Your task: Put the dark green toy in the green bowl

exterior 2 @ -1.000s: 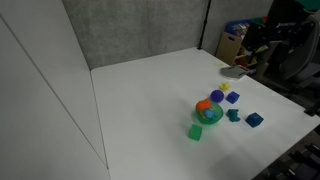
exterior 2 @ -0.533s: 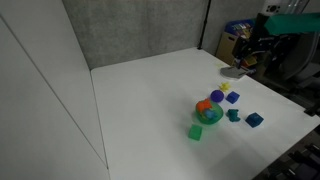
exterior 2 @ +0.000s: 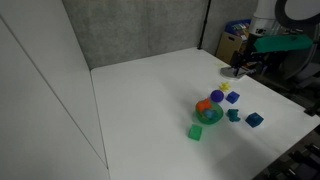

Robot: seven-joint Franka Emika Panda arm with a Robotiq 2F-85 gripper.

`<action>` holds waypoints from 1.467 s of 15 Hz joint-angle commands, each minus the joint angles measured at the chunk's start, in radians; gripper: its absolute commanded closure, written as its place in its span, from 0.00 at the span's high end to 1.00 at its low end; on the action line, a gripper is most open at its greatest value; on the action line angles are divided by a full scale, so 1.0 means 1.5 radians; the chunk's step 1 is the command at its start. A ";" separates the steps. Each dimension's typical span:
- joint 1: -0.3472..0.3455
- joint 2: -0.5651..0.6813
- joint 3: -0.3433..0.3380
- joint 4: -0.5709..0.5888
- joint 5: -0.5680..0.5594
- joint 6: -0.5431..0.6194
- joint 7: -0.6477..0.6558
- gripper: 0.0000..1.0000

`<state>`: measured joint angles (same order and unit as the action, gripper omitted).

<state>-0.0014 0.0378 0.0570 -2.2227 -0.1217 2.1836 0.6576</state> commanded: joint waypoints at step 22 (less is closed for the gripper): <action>-0.037 0.195 -0.093 0.042 0.102 0.142 -0.274 1.00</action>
<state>-0.0477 0.2699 -0.0691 -2.1884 0.0271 2.3696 0.2815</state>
